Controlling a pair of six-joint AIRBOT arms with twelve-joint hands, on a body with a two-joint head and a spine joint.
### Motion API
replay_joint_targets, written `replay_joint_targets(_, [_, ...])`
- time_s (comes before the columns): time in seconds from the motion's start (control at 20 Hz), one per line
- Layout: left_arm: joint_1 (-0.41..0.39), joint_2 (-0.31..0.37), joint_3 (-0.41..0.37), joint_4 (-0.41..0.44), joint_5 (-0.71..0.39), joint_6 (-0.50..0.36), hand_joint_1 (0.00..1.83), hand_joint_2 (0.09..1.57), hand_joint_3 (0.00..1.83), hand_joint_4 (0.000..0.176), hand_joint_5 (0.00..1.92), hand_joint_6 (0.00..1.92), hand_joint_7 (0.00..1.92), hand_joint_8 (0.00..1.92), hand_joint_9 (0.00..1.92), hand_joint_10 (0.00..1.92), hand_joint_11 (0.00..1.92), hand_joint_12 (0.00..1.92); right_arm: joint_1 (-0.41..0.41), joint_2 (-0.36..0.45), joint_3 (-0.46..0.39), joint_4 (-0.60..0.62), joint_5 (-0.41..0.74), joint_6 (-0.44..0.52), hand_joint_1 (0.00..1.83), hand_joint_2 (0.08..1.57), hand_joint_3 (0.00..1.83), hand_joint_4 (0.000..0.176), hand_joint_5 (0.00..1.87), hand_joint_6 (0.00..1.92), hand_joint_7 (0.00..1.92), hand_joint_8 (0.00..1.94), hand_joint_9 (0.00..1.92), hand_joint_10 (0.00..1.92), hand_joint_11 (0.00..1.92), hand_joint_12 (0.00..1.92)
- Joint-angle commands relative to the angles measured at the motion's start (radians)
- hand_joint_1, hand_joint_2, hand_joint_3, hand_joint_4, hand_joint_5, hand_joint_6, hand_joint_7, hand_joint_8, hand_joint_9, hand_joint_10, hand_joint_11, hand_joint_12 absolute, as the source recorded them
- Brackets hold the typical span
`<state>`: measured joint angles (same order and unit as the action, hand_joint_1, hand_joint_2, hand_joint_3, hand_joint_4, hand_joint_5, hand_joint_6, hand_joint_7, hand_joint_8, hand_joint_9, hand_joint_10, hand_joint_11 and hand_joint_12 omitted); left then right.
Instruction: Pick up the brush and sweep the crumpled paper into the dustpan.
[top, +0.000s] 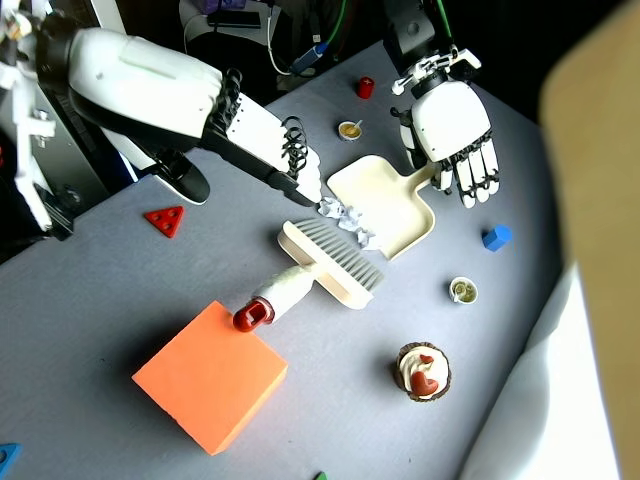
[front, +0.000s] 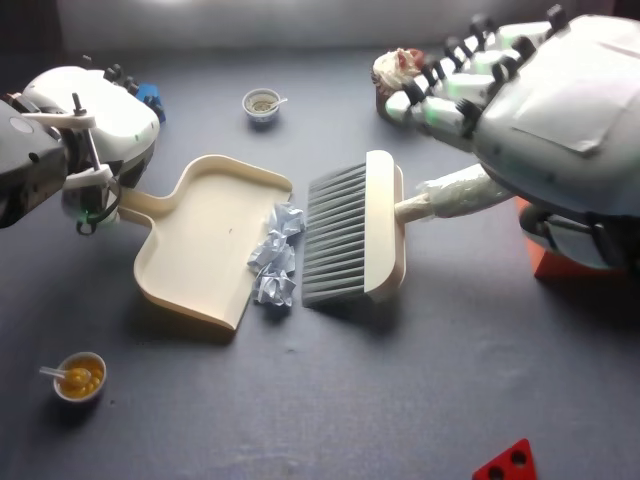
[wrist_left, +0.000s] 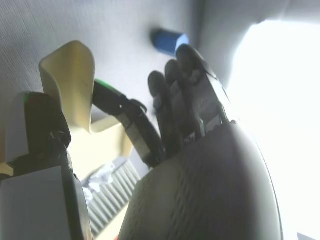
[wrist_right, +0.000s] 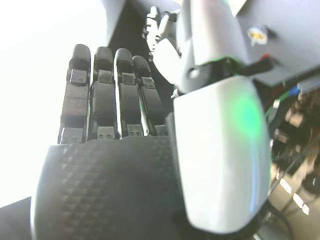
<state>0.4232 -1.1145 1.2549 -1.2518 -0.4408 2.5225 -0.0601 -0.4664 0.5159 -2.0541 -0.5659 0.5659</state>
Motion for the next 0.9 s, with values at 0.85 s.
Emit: replay_joint_targets(0.85, [-0.044, -0.031, 0.063, 0.060, -0.041, 0.008, 1.14, 1.08, 0.00, 0.000, 1.07, 0.82, 0.42, 0.00, 0.33, 0.00, 0.22, 0.28, -0.232, -0.392, 0.169, -0.067, -0.785, -0.086, 1.22, 0.93, 0.00, 0.000, 0.18, 0.00, 0.12, 0.00, 0.14, 0.00, 0.23, 0.00])
